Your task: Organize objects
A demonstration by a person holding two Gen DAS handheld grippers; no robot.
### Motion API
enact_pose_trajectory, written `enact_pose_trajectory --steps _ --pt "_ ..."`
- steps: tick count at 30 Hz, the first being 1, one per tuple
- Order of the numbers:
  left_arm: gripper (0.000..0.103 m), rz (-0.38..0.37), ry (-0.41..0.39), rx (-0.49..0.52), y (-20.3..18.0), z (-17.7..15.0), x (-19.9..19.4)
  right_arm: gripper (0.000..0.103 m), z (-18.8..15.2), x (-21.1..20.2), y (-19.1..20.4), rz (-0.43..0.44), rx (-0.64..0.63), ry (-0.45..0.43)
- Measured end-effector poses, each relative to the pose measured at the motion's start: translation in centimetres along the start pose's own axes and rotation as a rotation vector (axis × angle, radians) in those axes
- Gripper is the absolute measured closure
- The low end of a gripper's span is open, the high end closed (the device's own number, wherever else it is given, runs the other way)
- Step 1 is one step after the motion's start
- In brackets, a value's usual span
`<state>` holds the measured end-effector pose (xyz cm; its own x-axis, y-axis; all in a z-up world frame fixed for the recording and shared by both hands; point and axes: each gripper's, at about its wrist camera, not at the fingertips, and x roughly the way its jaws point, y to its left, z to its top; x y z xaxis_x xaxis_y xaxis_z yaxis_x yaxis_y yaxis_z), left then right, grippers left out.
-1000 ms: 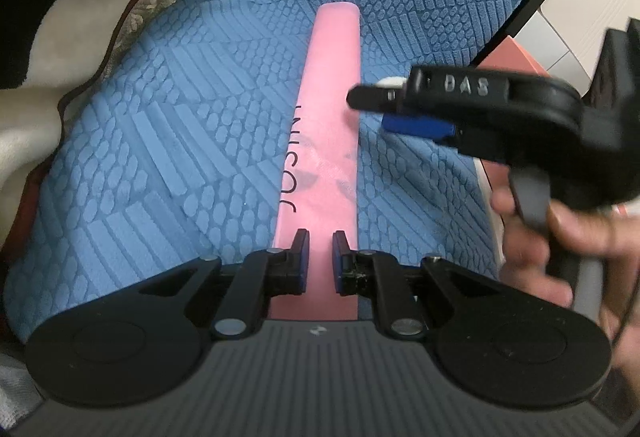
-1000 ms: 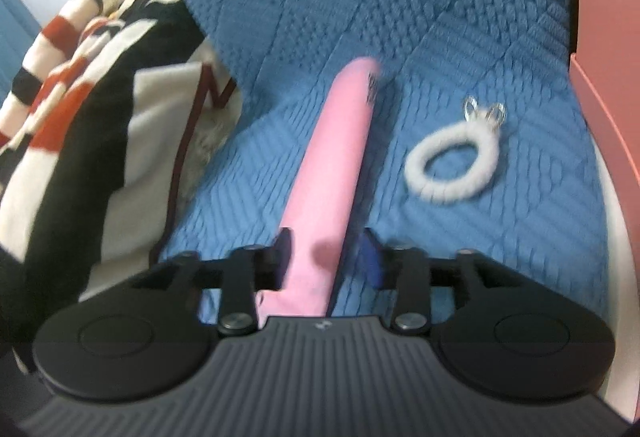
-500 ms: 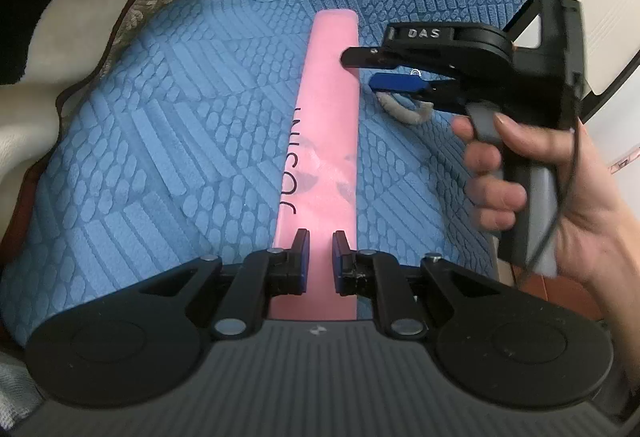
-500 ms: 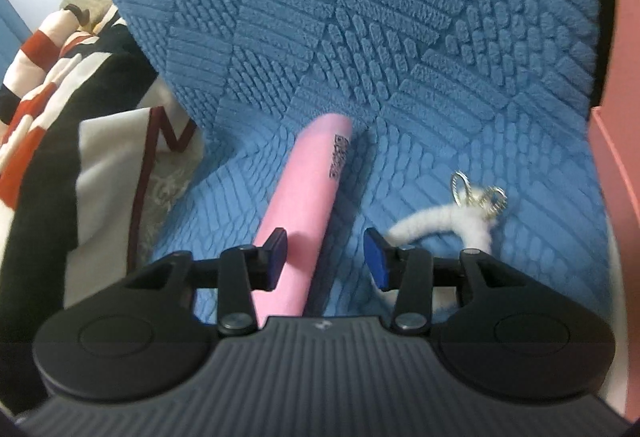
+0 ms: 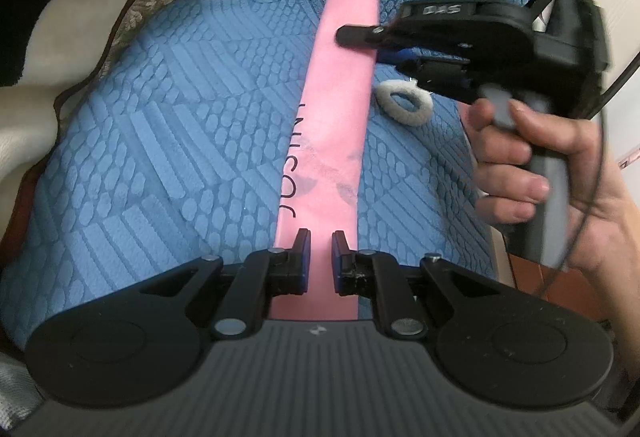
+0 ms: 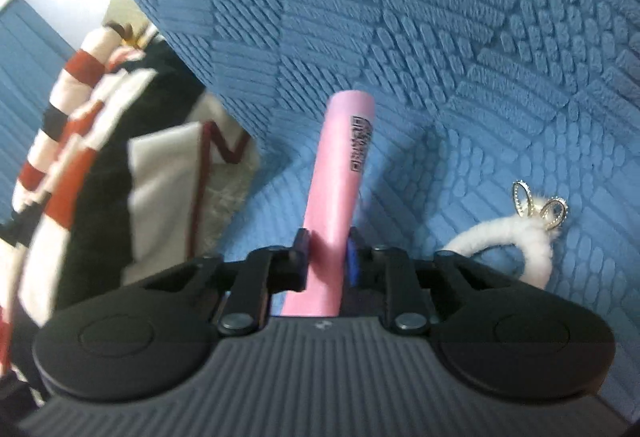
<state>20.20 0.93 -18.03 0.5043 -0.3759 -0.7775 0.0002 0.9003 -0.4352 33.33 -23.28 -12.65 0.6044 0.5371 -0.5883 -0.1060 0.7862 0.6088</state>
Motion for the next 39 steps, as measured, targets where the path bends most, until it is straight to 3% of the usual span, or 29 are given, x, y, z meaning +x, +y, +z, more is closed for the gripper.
enact_pose_trajectory --steps 8,16,21,27,35,39 --pt "0.088 0.012 -0.004 -0.014 -0.2 -0.1 0.0 0.090 -1.3 -4.5 3.0 0.076 -0.052 -0.071" --pt "0.090 -0.008 -0.009 -0.062 0.5 -0.2 0.0 0.090 -4.6 -8.1 5.4 0.130 -0.093 -0.081" --pt "0.090 -0.034 -0.003 -0.121 1.3 -0.1 -0.1 0.090 -6.8 -9.4 6.7 0.125 -0.143 -0.073" --pt "0.090 -0.039 -0.042 -0.188 2.8 -0.1 -1.9 0.090 -8.9 -10.1 8.5 0.088 -0.298 -0.045" --pt "0.090 -0.126 -0.141 -0.312 5.2 0.7 -3.7 0.090 -12.0 -10.6 10.3 0.024 -0.514 0.030" --pt "0.090 -0.226 -0.120 -0.357 6.0 1.2 -3.4 0.090 -13.8 -10.1 11.1 0.000 -0.631 0.077"
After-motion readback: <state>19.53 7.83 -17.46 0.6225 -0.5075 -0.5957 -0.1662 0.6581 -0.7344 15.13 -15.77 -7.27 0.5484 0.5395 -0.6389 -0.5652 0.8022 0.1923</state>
